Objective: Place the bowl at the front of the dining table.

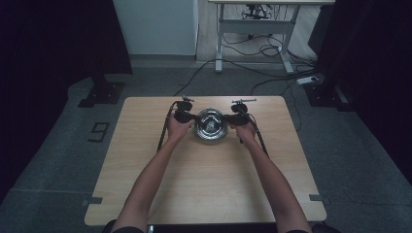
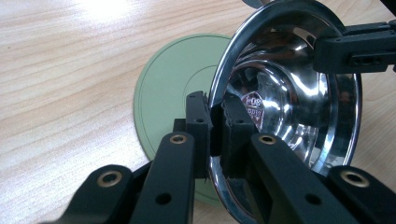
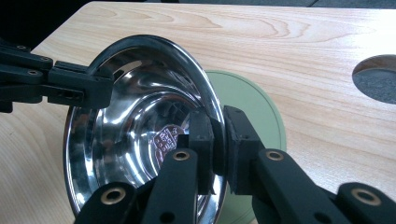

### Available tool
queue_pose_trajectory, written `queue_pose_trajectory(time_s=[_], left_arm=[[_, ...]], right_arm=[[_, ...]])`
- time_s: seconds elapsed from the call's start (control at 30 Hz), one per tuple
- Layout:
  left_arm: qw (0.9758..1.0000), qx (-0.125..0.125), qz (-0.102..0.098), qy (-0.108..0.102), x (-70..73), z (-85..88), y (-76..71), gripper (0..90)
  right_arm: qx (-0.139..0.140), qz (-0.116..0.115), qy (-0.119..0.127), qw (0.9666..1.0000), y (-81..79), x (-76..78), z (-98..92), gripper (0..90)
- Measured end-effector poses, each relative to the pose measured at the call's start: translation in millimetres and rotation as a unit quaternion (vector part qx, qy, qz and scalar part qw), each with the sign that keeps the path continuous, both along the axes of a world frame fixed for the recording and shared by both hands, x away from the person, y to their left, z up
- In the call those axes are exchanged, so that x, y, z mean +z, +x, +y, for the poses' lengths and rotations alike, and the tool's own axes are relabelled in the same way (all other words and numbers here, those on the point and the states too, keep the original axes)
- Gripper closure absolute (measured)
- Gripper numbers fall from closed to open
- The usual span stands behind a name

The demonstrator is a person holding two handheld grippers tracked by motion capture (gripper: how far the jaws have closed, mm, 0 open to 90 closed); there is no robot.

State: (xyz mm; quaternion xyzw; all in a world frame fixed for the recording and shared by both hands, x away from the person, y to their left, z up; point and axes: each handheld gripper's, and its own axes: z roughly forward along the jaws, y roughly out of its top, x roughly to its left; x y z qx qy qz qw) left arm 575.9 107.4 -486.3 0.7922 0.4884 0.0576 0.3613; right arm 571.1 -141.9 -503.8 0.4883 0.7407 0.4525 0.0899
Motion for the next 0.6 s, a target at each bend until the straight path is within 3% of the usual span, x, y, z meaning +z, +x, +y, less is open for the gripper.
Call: queue_pose_trajectory(time_s=[0.6], left_arm=[[0.9999,0.01,-0.002,0.006,-1.2,-5.1,5.3,83.3]], right_arm=[[-0.01,-0.003,-0.004,0.9999,3.6,-5.1,-0.5,82.0]])
